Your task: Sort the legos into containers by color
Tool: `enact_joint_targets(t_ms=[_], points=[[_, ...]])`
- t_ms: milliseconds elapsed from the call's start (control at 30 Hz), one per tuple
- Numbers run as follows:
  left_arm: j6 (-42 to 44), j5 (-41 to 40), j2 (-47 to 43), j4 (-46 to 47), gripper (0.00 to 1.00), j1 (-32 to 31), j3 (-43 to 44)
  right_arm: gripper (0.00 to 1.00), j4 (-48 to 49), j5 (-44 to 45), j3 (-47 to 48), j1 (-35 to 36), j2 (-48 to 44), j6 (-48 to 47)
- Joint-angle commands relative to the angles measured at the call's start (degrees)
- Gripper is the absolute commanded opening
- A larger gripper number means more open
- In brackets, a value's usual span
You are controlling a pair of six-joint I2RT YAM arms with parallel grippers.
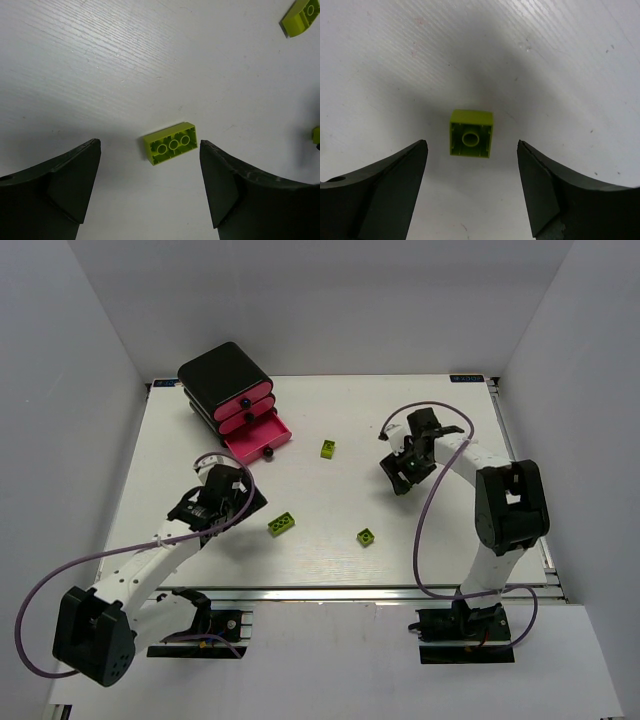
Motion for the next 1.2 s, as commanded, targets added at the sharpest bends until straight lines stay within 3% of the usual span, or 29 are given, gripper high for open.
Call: enact_joint_targets(t_ms=[0,200,333,367,467,600,733,867,933,1000,1167], points=[[-1.00,0.51,-3.05,-1.96,0.90,0.12,0.50,0.76,3.52,0.91,-0.45,1.03,1.96,-0.16],[-2.67,0.95,-4.81,-2.84,0.89,0.12,-0.64,0.57,5.11,3.11,-0.71,2.18,3.54,-0.59],[-3.55,1.57,-5.16,-3.11,0.89,0.12,-0.56,0.32,4.32,2.94,-0.63,2.44,3.55,-1.47],[-3.81,1.83,-4.90,-3.28,0.89,0.12,-0.56,0.22,3.79,1.81,-0.19,2.18,3.11,-1.73],[-4.34,2.45,-4.64,-3.46,0.89,0.12,-0.38,0.02,0.89,-4.67,3.14,2.79,2.05,-4.01],[-6.01,3.06,-4.81,-3.63,0.88,0.12,-1.52,0.00,-2.89,-14.36,12.80,6.47,3.45,-8.67],[-8.91,4.38,-5.86,-3.54,0.87,0.12,-3.72,0.00,0.70,-19.99,26.41,12.97,10.72,-8.60],[-9.62,4.12,-7.36,-5.21,0.86,0.12,-3.11,0.00,8.94,-21.15,46.24,17.90,20.93,2.09],[-10.14,3.94,-8.06,-6.62,0.86,0.12,-2.67,0.00,12.91,-19.49,51.21,20.45,26.62,7.38],[-10.67,4.12,-8.67,-7.32,0.86,0.12,-2.40,0.00,20.46,-17.38,54.82,22.90,29.29,14.59],[-11.99,4.29,-11.31,-10.04,0.86,0.12,-1.96,0.00,39.09,-7.27,50.36,26.96,32.02,20.67]])
